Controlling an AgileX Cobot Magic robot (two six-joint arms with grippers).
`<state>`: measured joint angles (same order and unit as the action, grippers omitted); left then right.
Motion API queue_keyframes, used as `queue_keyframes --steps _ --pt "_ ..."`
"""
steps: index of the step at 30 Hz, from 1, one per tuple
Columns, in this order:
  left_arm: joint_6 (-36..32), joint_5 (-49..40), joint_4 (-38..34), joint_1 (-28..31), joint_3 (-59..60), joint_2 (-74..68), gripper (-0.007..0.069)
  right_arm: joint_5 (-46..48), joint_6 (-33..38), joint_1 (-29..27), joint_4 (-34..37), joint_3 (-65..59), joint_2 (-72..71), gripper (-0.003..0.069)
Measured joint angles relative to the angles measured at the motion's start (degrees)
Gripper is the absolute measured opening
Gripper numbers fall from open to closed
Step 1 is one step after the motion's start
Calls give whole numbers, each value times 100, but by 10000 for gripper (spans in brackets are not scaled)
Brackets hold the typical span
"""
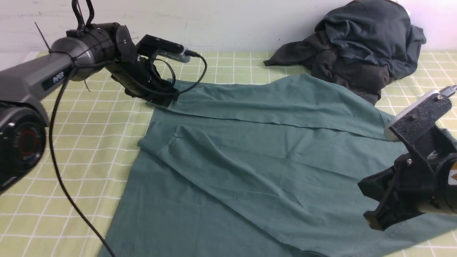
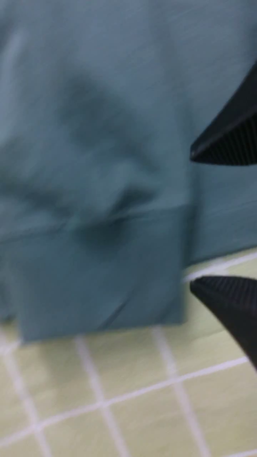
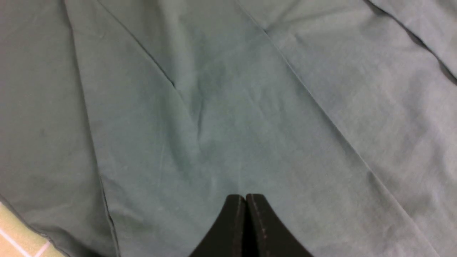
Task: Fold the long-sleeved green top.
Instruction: Use the left arm to clamp the cuff farthest from it, then use the left arm to drag and drop the cuff onto the cuff closest to the left arm
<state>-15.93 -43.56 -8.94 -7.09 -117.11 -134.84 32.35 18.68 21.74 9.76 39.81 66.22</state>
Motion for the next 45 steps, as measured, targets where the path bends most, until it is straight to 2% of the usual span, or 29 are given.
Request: queue_keyframes --steps 2,3,4,6,8,10,11,12,15,16,18,26,29,34,38,43,45 --pt "613 -6 14 104 -526 -332 452 -12 0 0 0 0 0 -10" --pt "613 -6 14 104 -568 -362 453 -12 0 0 0 0 0 -10" --pt "1088 -6 19 179 -879 -609 458 -49 0 0 0 0 0 -10" --pt "1305 -6 25 210 -1004 -727 456 -76 0 0 0 0 0 -10" --pt "1556 -24 19 232 -1157 -961 414 -140 0 0 0 0 0 -10" --pt "1538 -13 33 213 -1179 -1032 347 -175 0 0 0 0 0 -10" --pt "1538 -14 27 206 -1185 -1032 337 -181 0 0 0 0 0 -10" --pt "1454 -39 -2 188 -1203 -1041 255 -193 0 0 0 0 0 -10" --pt "1272 -135 -49 169 -1215 -1014 80 -214 0 0 0 0 0 -10" --pt "1207 -240 -49 158 -1236 -976 47 -214 0 0 0 0 0 -10" --pt "1140 -507 -49 158 -1262 -895 29 -214 0 0 0 0 0 -10" --pt "1090 -2544 -49 127 -1306 276 27 -299 0 0 0 0 0 -10" --pt "1012 -2651 -49 65 -1070 752 27 -305 0 0 0 0 0 -10" --pt "919 -2678 2 -103 137 1602 27 -299 0 0 -6 0 0 -10" --pt "883 -2692 16 -324 1932 2365 27 -299 0 0 -70 0 0 -10" --pt "888 -2534 273 -480 2865 2560 32 -281 0 0 -65 0 0 -10" --pt "923 -2237 471 -512 3277 2565 57 -218 0 0 -65 0 0 -10"
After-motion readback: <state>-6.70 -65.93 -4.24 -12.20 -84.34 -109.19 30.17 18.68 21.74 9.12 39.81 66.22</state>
